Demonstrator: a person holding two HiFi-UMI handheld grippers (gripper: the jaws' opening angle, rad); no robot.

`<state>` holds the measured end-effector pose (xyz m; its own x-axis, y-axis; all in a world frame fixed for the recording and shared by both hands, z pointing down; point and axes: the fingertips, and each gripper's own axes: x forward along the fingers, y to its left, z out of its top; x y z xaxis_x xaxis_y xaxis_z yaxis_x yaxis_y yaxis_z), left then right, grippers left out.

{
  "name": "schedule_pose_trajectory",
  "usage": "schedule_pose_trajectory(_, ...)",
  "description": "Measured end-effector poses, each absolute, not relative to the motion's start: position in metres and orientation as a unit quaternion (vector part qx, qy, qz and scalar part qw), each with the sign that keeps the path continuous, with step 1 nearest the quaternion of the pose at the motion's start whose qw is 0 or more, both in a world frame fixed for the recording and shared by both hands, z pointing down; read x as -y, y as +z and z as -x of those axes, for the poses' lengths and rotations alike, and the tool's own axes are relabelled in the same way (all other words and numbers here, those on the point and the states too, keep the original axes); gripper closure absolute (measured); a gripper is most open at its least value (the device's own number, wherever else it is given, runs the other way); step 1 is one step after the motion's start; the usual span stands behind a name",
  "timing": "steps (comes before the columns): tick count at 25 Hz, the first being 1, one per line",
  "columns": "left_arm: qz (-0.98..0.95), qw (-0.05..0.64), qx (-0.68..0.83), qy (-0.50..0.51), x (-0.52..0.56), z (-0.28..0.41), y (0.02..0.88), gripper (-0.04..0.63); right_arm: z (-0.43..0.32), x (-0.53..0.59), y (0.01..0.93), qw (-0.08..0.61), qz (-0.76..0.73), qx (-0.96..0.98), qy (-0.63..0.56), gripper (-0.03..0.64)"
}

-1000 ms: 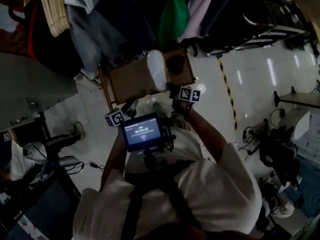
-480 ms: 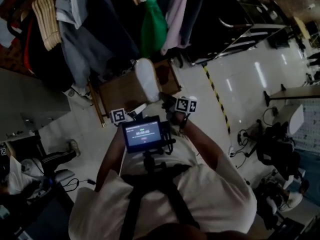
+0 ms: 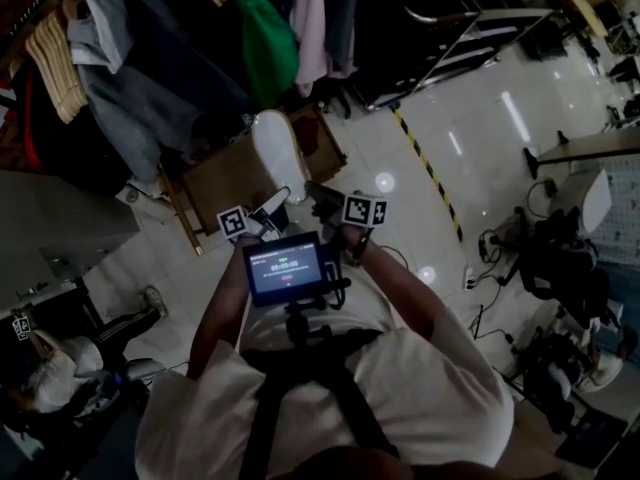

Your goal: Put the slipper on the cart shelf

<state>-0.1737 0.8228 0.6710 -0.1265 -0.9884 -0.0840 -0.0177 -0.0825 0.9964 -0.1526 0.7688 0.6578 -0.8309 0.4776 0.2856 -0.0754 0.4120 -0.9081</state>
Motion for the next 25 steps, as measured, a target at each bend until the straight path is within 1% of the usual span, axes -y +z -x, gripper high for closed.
schedule_pose_trajectory(2, -0.493, 0.436, 0.52, -0.545, -0.815, 0.173, 0.667, 0.344, 0.149, -0.762, 0.652, 0.255, 0.125, 0.801, 0.527, 0.575)
schedule_pose_trajectory(3, -0.495, 0.432, 0.524, -0.541, -0.811, 0.171, 0.664, 0.414, 0.146, -0.758, 0.649, 0.252, 0.125, 0.803, 0.525, 0.575)
schedule_pose_trajectory(4, -0.497, 0.428, 0.528, -0.539, -0.809, 0.169, 0.661, 0.458, 0.143, -0.755, 0.648, 0.25, 0.125, 0.805, 0.523, 0.575)
schedule_pose_trajectory(5, -0.499, 0.426, 0.53, -0.537, -0.806, 0.166, 0.657, 0.484, 0.139, -0.753, 0.646, 0.249, 0.126, 0.808, 0.519, 0.575)
schedule_pose_trajectory(6, -0.501, 0.423, 0.531, -0.537, -0.804, 0.162, 0.654, 0.493, 0.136, -0.752, 0.643, 0.248, 0.128, 0.811, 0.514, 0.575)
schedule_pose_trajectory(11, -0.507, 0.416, 0.532, -0.536, -0.787, 0.144, 0.637, 0.529, 0.117, -0.736, 0.625, 0.244, 0.135, 0.835, 0.474, 0.572)
schedule_pose_trajectory(15, -0.53, 0.422, 0.513, -0.527, -0.757, 0.127, 0.62, 0.538, 0.098, -0.71, 0.614, 0.239, 0.123, 0.856, 0.441, 0.555)
schedule_pose_trajectory(19, -0.559, 0.434, 0.505, -0.495, -0.717, 0.1, 0.612, 0.541, 0.067, -0.672, 0.608, 0.23, 0.103, 0.863, 0.438, 0.541)
schedule_pose_trajectory(21, -0.57, 0.437, 0.501, -0.482, -0.694, 0.089, 0.609, 0.541, 0.053, -0.648, 0.605, 0.223, 0.09, 0.868, 0.434, 0.518)
schedule_pose_trajectory(23, -0.574, 0.445, 0.495, -0.477, -0.679, 0.082, 0.609, 0.543, 0.042, -0.63, 0.603, 0.211, 0.077, 0.872, 0.434, 0.475)
schedule_pose_trajectory(25, -0.578, 0.452, 0.491, -0.47, -0.672, 0.077, 0.61, 0.543, 0.033, -0.618, 0.602, 0.203, 0.063, 0.875, 0.435, 0.451)
